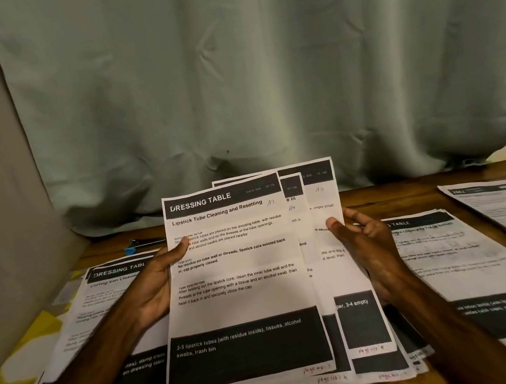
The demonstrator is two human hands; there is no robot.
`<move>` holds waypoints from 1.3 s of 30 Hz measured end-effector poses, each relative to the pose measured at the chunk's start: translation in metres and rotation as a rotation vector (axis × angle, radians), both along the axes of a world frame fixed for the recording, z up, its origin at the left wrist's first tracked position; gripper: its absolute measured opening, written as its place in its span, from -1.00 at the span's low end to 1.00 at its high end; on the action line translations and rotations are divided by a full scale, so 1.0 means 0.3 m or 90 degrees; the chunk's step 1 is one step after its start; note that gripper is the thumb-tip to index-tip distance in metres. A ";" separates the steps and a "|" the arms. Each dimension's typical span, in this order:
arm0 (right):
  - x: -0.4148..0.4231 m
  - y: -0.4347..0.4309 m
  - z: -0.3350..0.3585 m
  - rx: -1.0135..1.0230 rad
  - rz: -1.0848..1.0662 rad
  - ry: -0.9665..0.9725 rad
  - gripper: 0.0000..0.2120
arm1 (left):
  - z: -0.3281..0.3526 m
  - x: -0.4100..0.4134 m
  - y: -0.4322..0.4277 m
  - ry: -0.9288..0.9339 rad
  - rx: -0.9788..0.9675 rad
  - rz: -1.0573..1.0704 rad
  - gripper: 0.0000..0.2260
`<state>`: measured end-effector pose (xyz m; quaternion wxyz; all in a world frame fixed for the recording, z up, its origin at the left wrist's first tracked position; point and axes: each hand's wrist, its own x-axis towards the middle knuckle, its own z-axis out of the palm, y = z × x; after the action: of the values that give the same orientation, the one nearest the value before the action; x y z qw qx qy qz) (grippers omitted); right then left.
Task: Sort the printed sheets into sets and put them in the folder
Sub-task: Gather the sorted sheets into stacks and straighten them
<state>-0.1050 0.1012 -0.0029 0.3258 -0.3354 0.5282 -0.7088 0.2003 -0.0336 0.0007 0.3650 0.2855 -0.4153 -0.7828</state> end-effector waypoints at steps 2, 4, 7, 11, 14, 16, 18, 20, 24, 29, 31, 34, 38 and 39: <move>0.011 0.004 0.000 -0.001 0.022 -0.005 -0.82 | -0.002 -0.008 0.005 -0.011 -0.004 -0.001 -0.69; 0.029 0.008 0.000 -0.001 0.046 0.002 -0.79 | -0.008 -0.023 0.010 -0.038 -0.016 0.011 -0.66; 0.069 0.016 -0.006 -0.004 0.088 0.002 -0.71 | -0.020 -0.057 0.021 -0.120 -0.074 0.076 -0.65; 0.103 0.015 -0.012 -0.009 0.129 -0.007 -0.78 | -0.027 -0.090 0.031 -0.211 -0.131 0.162 -0.80; 0.064 0.010 -0.010 0.037 0.101 0.061 -0.71 | -0.032 -0.077 0.006 -0.244 -0.130 0.217 -0.83; 0.008 0.008 -0.019 0.037 0.027 0.137 -0.69 | -0.034 -0.055 -0.020 -0.230 -0.115 0.243 -0.83; -0.065 0.002 -0.050 0.047 -0.081 0.303 -0.82 | -0.036 -0.039 -0.039 -0.205 -0.096 0.261 -0.81; -0.129 -0.004 -0.077 0.132 -0.165 0.493 -0.91 | -0.037 -0.027 -0.053 -0.179 -0.080 0.284 -0.80; -0.142 0.007 -0.081 0.294 -0.138 0.549 -0.88 | -0.041 -0.007 -0.084 -0.146 -0.063 0.307 -0.70; -0.107 -0.001 -0.096 0.358 -0.022 0.582 -0.64 | -0.046 0.000 -0.088 -0.128 -0.057 0.299 -0.70; -0.110 -0.009 -0.096 0.366 -0.033 0.565 -0.65 | -0.047 -0.006 -0.087 -0.122 -0.052 0.299 -0.70; -0.116 -0.014 -0.099 0.351 -0.071 0.514 -0.76 | -0.051 -0.009 -0.088 -0.124 -0.048 0.298 -0.69; -0.119 -0.019 -0.105 0.318 -0.123 0.470 -0.71 | -0.050 -0.011 -0.083 -0.113 -0.043 0.290 -0.68; -0.120 -0.021 -0.105 0.312 -0.125 0.464 -0.71 | -0.048 -0.012 -0.081 -0.110 -0.042 0.288 -0.69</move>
<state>-0.1412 0.0950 -0.0345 0.1198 -0.4244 0.7900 -0.4259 0.1969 -0.0579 -0.0138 0.5036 0.4247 -0.3959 -0.6398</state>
